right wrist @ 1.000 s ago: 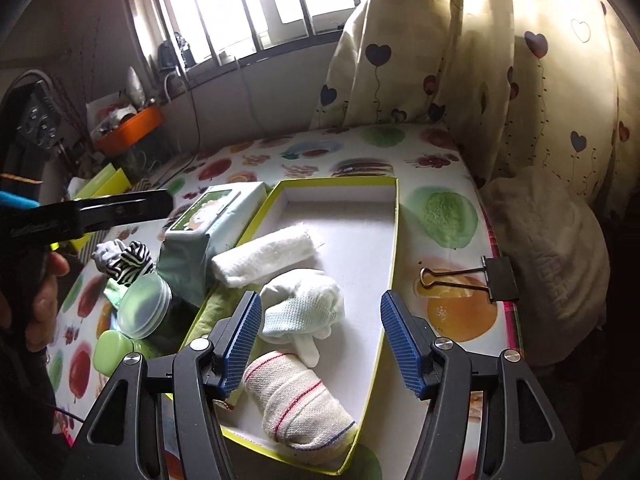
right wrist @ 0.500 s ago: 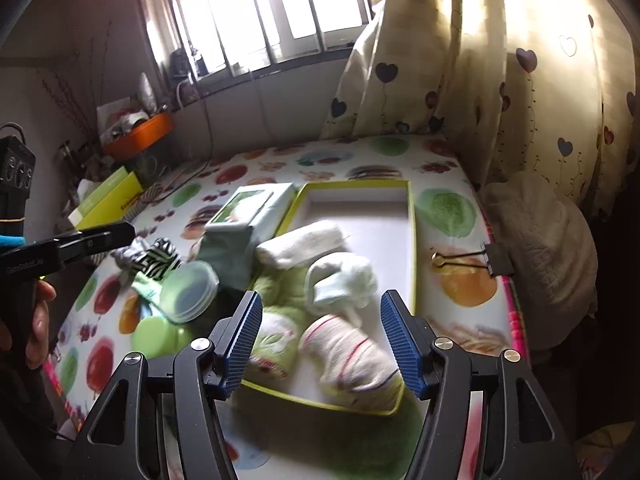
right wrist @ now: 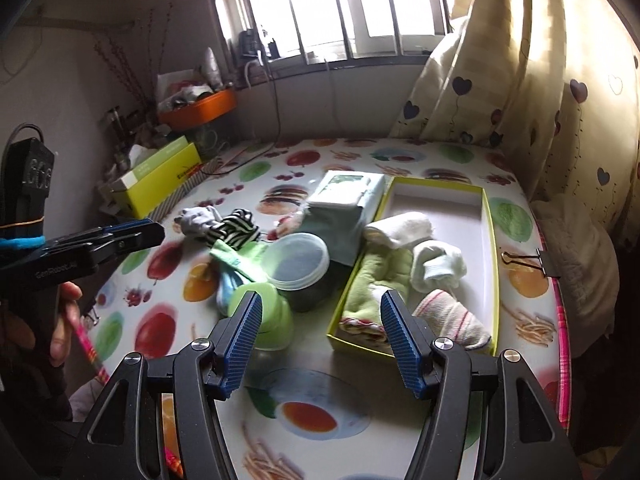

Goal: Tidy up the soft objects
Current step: 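Withdraw both tools from the box toward the items left on the table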

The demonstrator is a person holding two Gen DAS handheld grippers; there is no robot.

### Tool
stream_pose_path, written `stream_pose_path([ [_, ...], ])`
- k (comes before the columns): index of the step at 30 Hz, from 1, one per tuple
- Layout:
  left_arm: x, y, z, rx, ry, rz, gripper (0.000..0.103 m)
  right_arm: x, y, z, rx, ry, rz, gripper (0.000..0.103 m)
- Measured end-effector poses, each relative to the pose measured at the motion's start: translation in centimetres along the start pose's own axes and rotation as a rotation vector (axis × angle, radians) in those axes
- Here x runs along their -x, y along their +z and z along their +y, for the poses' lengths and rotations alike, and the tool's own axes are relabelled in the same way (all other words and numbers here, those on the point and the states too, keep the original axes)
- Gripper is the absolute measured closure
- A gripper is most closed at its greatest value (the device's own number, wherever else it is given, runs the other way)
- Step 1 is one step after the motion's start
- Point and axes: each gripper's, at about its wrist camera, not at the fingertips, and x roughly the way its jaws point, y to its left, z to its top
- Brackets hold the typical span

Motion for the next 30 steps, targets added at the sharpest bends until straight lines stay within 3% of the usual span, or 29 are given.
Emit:
stream_pose_path([
  [5, 1.2, -1.1, 0.5, 0.005, -0.034, -0.007, 0.059, 0.8, 0.2, 1.6, 0.031, 0.015, -0.013, 0.041],
  [13, 1.8, -2.3, 1.5, 0.03, -0.019, -0.025, 0.059, 0.8, 0.2, 2.4, 0.04, 0.029, -0.01, 0.041],
  [30, -3.6, -2.9, 2.8, 0.074, -0.037, 0.104, 0.059, -1.5, 0.9, 1.5, 0.036, 0.046, 0.018, 0.041],
])
